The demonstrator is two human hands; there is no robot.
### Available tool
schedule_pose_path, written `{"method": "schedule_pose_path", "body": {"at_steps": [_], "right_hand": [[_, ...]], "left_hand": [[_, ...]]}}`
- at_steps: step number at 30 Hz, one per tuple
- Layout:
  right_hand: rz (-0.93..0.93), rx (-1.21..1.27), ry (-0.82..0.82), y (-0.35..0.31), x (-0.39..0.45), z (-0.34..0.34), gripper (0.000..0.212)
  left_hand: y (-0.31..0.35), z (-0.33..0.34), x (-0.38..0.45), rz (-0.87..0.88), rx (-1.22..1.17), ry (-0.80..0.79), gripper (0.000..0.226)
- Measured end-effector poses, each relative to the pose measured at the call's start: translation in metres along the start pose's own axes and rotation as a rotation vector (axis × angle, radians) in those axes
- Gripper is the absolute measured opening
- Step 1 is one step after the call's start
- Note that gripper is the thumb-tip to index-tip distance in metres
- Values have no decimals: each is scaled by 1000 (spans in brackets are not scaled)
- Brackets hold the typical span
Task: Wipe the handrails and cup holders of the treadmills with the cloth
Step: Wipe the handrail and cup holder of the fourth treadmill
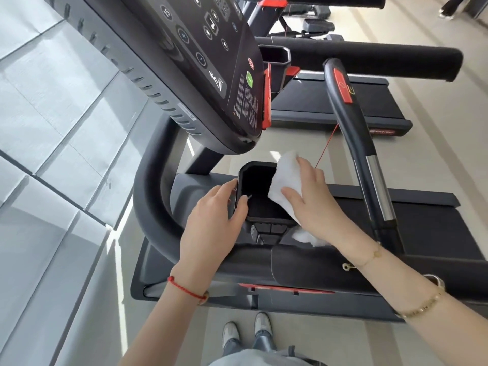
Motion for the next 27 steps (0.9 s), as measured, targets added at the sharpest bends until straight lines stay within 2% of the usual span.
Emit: {"method": "schedule_pose_path", "body": {"at_steps": [6, 10, 13, 22, 27], "right_hand": [[35, -21, -192, -8, 32, -18, 55], [136, 50, -88, -8, 4, -8, 61], [192, 103, -96, -2, -21, -2, 68], [52, -34, -201, -11, 25, -18, 60], [160, 77, -141, 0, -23, -3, 75]], "left_hand": [[0, 0, 1, 7, -2, -22, 45], [0, 0, 1, 10, 9, -20, 45], [1, 1, 1, 4, 6, -19, 45], [1, 1, 1, 12, 24, -10, 44], [-1, 3, 2, -1, 21, -3, 44]]}}
Point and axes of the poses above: each hand's wrist, its own x-axis towards the middle knuckle, its own z-axis out of the palm, y = z × x, the point moved 1 cm from there along x, towards the middle knuckle, and after that the axes turned 4 degrees about y, right-handed, at the moved point
